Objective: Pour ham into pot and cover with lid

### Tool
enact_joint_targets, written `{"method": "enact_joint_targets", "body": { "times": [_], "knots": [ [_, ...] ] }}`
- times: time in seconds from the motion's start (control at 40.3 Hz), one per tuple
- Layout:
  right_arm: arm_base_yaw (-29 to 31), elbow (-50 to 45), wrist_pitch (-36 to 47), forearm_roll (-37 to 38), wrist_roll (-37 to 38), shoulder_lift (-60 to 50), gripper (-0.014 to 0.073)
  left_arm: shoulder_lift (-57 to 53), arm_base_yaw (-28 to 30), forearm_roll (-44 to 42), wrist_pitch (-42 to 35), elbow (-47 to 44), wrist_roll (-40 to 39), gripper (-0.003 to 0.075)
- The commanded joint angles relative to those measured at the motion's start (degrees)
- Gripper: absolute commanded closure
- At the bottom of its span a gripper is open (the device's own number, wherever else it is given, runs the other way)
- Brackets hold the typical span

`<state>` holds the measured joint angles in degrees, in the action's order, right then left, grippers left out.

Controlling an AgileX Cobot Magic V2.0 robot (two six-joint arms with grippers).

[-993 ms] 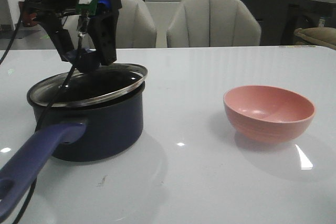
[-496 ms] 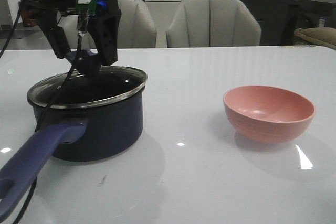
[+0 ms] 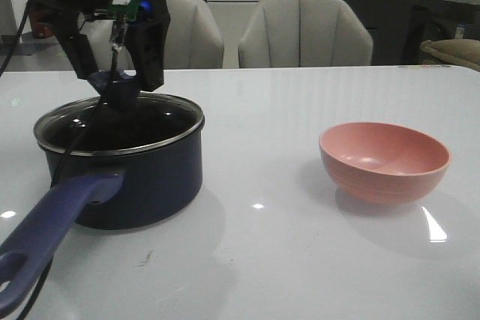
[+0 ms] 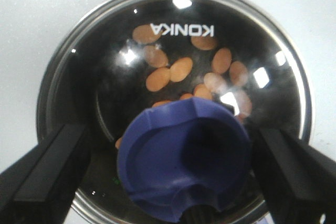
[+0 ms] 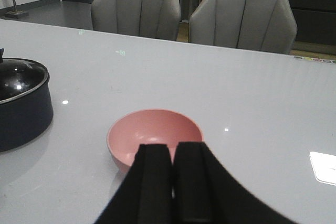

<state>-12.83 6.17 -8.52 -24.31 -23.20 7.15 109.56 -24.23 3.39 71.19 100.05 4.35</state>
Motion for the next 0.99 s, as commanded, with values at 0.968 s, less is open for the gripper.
{"method": "enact_joint_targets", "body": {
  "times": [0.968],
  "knots": [
    [-0.03, 1.53, 4.44, -0.26, -0.46, 0.5, 0.0444, -51.4, -0.12, 0.72, -18.25, -29.23, -0.28, 0.0082]
  ]
}}
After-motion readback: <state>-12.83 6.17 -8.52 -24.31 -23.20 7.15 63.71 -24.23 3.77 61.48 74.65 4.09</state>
